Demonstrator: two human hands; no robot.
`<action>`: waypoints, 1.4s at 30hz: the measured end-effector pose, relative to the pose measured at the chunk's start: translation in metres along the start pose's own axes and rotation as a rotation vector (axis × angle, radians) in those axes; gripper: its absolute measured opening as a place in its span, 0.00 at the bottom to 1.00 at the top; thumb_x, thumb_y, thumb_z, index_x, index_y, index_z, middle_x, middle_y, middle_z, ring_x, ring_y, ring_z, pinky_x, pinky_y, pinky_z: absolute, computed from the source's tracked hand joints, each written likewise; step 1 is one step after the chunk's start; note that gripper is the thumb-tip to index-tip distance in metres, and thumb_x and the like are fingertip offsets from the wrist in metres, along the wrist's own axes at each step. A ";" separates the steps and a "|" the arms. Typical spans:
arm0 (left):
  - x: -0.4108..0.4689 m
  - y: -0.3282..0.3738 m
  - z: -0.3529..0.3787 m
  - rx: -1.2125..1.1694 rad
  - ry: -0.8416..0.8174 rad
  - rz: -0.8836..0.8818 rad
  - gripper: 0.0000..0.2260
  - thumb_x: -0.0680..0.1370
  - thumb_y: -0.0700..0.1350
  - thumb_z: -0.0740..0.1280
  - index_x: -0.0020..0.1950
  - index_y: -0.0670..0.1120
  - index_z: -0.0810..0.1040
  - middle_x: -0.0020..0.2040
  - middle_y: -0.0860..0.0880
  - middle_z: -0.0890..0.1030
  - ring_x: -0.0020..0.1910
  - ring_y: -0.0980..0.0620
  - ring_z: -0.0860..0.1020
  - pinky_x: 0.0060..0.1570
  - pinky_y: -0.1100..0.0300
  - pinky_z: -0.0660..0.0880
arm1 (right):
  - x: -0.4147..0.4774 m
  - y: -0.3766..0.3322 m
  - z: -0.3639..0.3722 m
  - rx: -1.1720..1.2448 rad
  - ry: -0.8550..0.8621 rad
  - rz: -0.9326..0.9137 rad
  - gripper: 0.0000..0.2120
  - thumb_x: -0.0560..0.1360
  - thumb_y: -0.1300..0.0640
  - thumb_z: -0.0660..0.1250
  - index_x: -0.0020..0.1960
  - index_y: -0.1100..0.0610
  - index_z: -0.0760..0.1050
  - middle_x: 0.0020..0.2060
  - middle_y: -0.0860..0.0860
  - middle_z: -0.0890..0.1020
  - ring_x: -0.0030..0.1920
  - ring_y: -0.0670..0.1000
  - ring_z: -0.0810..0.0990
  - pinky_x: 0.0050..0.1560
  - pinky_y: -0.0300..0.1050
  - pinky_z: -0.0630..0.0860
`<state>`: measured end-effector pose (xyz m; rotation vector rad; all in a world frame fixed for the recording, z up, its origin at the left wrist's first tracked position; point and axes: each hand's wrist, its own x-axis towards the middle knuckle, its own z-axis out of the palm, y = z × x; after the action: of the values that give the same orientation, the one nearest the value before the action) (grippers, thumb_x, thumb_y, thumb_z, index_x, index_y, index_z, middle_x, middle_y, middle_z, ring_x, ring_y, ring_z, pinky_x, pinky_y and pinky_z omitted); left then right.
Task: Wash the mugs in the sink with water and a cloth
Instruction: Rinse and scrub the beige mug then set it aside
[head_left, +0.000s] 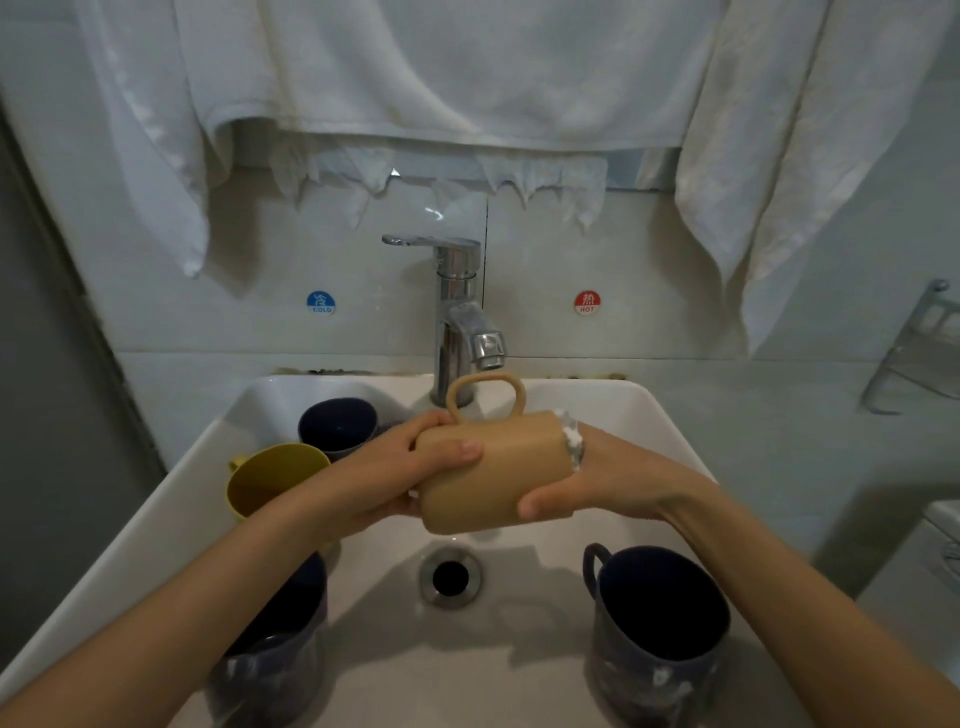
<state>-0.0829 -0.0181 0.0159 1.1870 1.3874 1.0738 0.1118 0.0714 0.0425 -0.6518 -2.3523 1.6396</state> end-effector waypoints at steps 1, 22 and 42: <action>0.000 -0.001 0.000 -0.044 -0.029 -0.047 0.27 0.63 0.61 0.73 0.58 0.54 0.71 0.58 0.48 0.75 0.53 0.48 0.78 0.46 0.54 0.80 | 0.001 0.002 0.001 0.078 -0.014 0.024 0.21 0.67 0.63 0.73 0.54 0.47 0.70 0.50 0.47 0.79 0.50 0.48 0.80 0.50 0.43 0.80; -0.002 -0.003 0.004 -0.137 0.058 -0.078 0.26 0.64 0.63 0.67 0.59 0.56 0.70 0.58 0.48 0.75 0.52 0.47 0.79 0.47 0.51 0.81 | 0.006 0.006 0.009 -0.056 0.127 -0.059 0.25 0.65 0.62 0.76 0.54 0.45 0.69 0.48 0.43 0.77 0.48 0.44 0.79 0.42 0.34 0.77; -0.005 -0.004 0.003 -0.179 0.045 -0.157 0.21 0.66 0.59 0.67 0.58 0.55 0.72 0.58 0.48 0.75 0.54 0.47 0.79 0.49 0.51 0.80 | 0.006 0.004 0.004 -0.091 0.064 -0.041 0.19 0.67 0.63 0.75 0.48 0.46 0.71 0.42 0.44 0.78 0.38 0.37 0.79 0.36 0.32 0.75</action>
<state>-0.0802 -0.0233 0.0125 0.9147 1.3639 1.0941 0.1059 0.0720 0.0366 -0.6575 -2.3900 1.4801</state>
